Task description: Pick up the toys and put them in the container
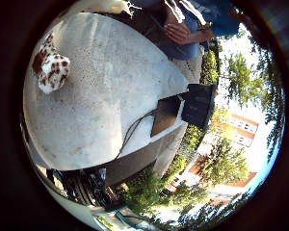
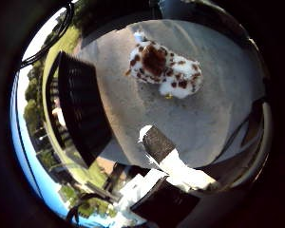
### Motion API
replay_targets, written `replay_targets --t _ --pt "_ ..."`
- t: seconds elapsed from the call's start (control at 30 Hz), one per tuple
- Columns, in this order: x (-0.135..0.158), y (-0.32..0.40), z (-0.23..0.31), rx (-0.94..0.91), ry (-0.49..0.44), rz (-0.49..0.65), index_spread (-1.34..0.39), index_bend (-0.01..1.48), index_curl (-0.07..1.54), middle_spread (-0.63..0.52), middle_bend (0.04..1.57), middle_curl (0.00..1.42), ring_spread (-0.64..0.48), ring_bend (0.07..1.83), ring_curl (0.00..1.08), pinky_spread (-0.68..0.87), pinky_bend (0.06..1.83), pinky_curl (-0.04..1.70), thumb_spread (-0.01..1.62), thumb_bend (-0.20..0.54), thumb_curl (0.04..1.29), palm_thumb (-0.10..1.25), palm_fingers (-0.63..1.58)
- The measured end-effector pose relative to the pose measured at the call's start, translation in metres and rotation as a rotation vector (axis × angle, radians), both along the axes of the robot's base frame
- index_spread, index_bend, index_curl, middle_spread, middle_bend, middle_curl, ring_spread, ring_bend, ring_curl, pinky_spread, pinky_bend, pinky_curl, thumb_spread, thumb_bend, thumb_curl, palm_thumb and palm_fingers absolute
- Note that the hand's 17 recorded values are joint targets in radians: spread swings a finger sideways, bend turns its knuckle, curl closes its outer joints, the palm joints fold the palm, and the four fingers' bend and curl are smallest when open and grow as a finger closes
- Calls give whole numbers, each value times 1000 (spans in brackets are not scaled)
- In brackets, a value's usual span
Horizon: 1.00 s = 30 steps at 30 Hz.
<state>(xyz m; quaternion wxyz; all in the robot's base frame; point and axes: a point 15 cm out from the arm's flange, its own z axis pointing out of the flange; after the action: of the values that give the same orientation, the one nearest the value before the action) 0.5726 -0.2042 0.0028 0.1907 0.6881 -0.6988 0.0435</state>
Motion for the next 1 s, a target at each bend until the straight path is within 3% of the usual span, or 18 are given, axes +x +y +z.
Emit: replay_targets --t 0.37,0.53,0.7,0.77,0.83,1.0 --pt "-10 16 -53 -1 28 -13 68 183 306 171 189 331 329 398 307 434 403 241 1075 -30 279 267 329" --pt "-11 19 -61 -37 37 -1 82 146 277 145 208 341 365 574 338 451 453 229 1078 -20 289 306 565" --pt "-13 18 -64 -46 42 -7 -86 160 249 19 368 406 263 719 383 494 776 301 1091 9 317 455 1131" --pt "-14 19 -64 -50 41 -17 -179 192 273 -12 544 480 203 818 438 467 914 371 1101 14 333 530 1340" --pt "-16 18 -63 -52 46 -24 -235 215 289 -34 664 537 162 944 490 442 987 415 1104 16 347 582 1390" --pt "-15 17 -59 -46 54 3 -393 326 335 -89 948 683 68 1205 597 364 1197 533 1078 55 417 799 1273"
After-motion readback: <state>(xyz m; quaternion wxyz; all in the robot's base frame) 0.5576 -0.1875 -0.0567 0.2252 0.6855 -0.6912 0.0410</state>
